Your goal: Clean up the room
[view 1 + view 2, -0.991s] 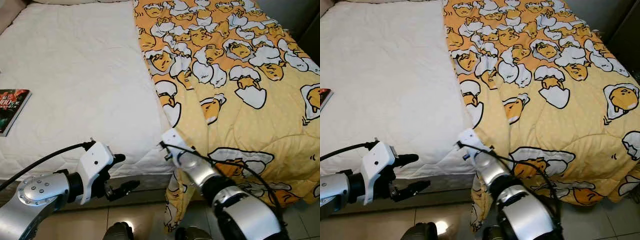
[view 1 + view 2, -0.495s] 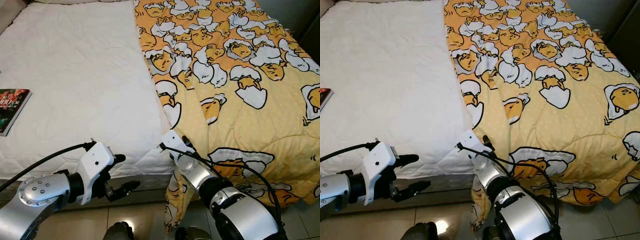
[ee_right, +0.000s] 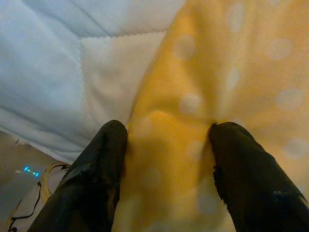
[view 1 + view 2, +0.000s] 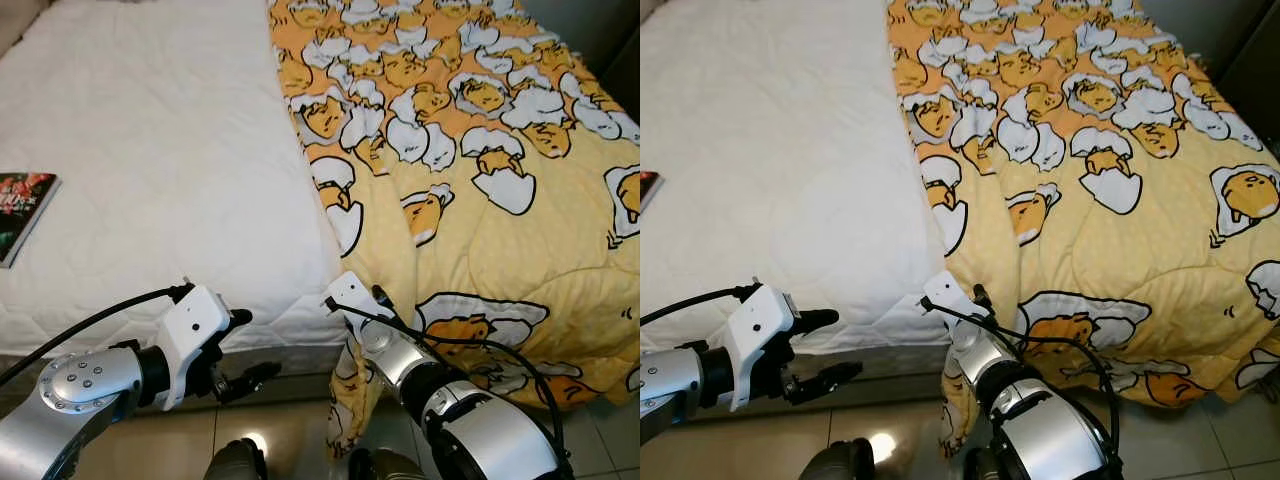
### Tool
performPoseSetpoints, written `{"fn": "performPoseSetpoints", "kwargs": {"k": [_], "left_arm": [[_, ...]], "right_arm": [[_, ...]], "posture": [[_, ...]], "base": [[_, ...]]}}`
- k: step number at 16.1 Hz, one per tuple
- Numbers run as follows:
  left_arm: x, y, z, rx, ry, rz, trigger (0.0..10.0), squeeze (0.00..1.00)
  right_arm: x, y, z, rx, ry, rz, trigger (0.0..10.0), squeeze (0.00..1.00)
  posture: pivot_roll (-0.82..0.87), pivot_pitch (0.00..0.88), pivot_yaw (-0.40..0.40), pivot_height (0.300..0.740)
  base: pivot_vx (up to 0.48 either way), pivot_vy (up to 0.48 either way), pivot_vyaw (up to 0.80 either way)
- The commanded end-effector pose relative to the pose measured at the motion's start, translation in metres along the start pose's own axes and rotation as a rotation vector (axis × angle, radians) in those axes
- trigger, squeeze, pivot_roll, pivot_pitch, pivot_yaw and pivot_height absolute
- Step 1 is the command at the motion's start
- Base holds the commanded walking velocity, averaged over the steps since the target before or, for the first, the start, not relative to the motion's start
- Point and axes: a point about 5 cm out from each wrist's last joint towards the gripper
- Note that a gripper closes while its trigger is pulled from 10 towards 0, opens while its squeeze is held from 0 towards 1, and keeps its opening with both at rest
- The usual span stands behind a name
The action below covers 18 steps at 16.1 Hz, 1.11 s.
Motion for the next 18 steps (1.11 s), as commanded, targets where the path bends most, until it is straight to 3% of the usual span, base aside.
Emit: {"fn": "performPoseSetpoints", "kwargs": {"k": [1,5,11,15,18], "left_arm": [[0.001,-0.001,0.000,-0.007,-0.006,0.011,10.0,0.00],[0.000,-0.001,-0.002,-0.006,-0.004,0.010,10.0,0.00],[-0.002,0.000,-0.001,-0.010,0.003,0.000,10.0,0.00],[-0.002,-0.001,-0.002,-0.010,-0.009,-0.003,10.0,0.00],[-0.004,-0.003,-0.001,-0.010,-0.015,-0.004,10.0,0.00]], "right_arm": [[0.001,-0.011,0.000,0.002,0.003,0.030,0.0,0.00],[-0.001,-0.016,-0.011,0.014,-0.015,0.038,0.0,0.00],[-0.001,-0.010,-0.010,-0.011,-0.001,0.017,0.0,0.00],[-0.002,-0.008,-0.011,-0.072,0.040,0.014,0.0,0.00],[-0.004,-0.008,-0.021,-0.139,0.033,0.026,0.0,0.00]], "posture": [[0.14,0.187,-0.042,0.740],[0.13,0.182,-0.043,0.740],[0.12,0.160,-0.052,0.740],[0.11,0.140,-0.058,0.740],[0.09,0.131,-0.041,0.740]], "base": [[0.000,0.000,0.00],[0.000,0.000,0.00],[0.000,0.000,0.00],[0.000,0.000,0.00],[0.000,0.000,0.00]]}}
Point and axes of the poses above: a point about 5 cm out from each wrist's last joint towards the gripper, its own x axis pointing back from the gripper into the wrist, its own y axis along the axis of the wrist's last joint, z = x × y, and after that the axes turned 14 degrees about -x, right-handed
